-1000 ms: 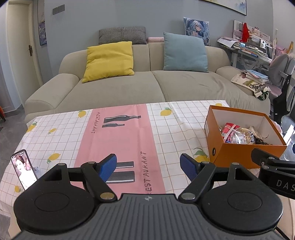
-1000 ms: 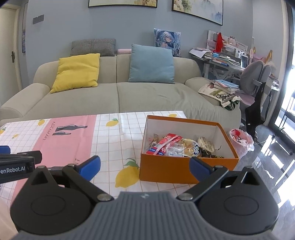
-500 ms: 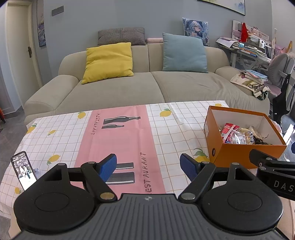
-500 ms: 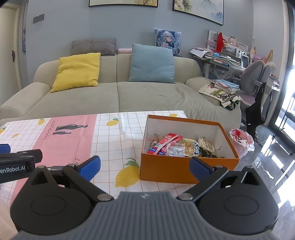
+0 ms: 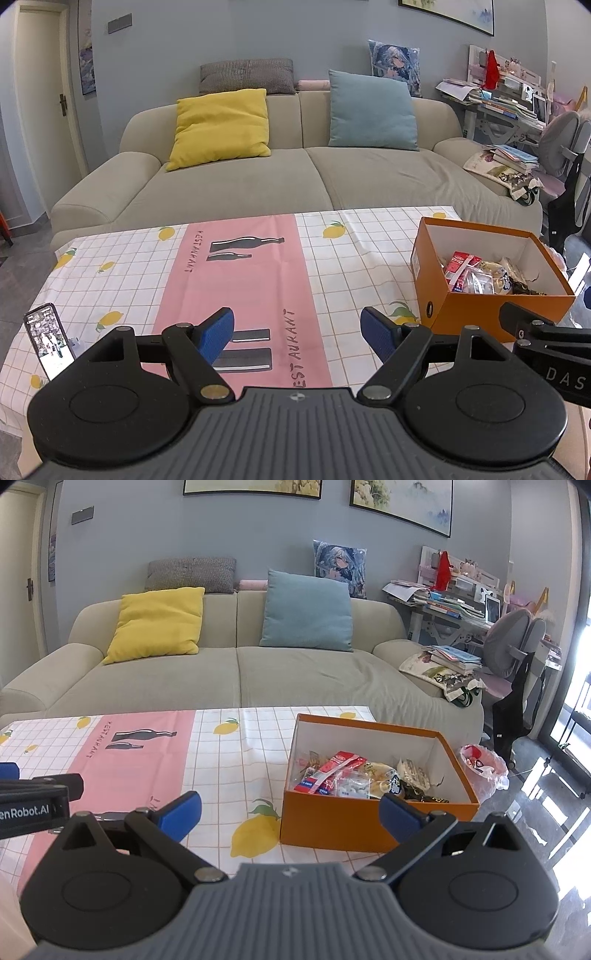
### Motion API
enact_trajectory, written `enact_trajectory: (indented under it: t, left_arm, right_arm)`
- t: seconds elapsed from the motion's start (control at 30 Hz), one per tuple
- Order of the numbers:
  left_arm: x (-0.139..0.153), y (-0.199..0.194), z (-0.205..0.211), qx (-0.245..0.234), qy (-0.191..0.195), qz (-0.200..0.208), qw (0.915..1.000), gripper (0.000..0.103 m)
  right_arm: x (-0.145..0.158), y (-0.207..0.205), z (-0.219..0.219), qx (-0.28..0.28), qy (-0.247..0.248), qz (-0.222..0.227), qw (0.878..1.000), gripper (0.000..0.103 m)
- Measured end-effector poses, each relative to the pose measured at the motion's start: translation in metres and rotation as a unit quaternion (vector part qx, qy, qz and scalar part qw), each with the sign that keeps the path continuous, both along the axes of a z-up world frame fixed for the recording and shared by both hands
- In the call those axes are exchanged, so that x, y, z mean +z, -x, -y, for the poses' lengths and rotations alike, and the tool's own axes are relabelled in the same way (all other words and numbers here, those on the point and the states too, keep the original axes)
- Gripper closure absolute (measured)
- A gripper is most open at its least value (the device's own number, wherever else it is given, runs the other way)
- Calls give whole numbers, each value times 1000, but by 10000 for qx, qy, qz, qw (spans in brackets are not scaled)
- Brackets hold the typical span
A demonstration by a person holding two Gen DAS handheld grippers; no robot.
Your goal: Organize snacks
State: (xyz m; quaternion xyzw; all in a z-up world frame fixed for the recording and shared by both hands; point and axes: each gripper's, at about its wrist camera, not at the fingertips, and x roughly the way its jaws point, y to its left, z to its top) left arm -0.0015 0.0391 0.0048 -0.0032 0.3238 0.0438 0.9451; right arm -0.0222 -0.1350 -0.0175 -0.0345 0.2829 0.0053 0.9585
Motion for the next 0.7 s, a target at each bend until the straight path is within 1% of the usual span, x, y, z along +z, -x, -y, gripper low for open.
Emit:
enact_trajectory:
  t: [0.7]
  left_arm:
    - [1, -1, -2, 10, -14, -13, 10000, 12]
  right_arm:
    - [1, 1, -3, 94, 79, 20, 9999, 3]
